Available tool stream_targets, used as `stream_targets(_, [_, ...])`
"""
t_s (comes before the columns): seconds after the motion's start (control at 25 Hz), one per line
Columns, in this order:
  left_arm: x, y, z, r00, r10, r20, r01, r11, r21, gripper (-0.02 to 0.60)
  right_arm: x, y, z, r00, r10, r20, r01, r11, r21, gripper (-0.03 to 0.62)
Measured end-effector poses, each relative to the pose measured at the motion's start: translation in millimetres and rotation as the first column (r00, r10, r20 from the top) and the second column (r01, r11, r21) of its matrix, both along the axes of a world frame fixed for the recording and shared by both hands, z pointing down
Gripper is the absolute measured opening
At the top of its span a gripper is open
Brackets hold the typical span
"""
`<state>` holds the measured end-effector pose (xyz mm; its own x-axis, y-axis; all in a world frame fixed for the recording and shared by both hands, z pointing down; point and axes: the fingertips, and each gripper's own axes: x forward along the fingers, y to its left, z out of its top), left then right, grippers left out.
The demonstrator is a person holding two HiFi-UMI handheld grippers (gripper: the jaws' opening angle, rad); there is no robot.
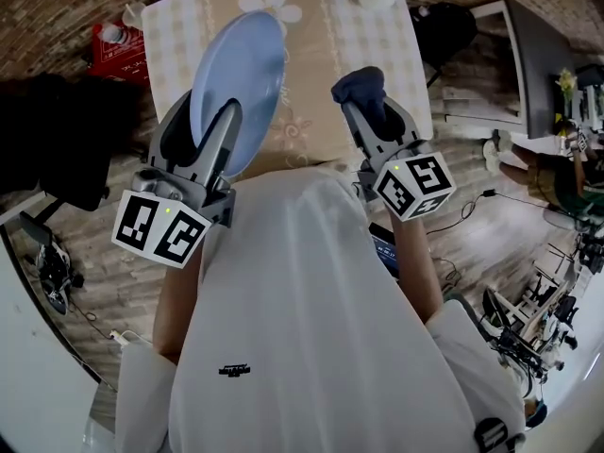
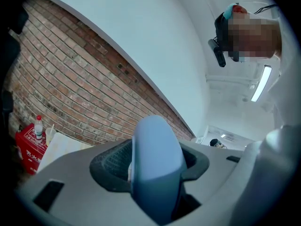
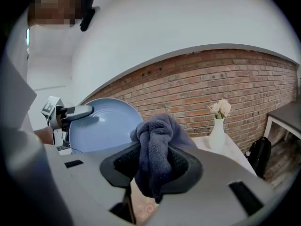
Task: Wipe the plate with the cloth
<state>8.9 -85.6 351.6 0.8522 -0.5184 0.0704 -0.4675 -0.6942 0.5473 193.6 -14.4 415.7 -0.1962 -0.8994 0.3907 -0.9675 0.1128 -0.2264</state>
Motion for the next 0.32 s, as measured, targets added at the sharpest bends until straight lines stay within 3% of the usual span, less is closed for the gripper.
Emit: stream_targets(0.32, [-0.3, 8.8, 1.7, 1.0, 0.001, 0.006, -0.001, 1.0, -0.015, 0.242, -8.0, 4.9, -2.2, 1.0, -0.009, 0.019, 0.009, 1.0, -0.004, 0.143])
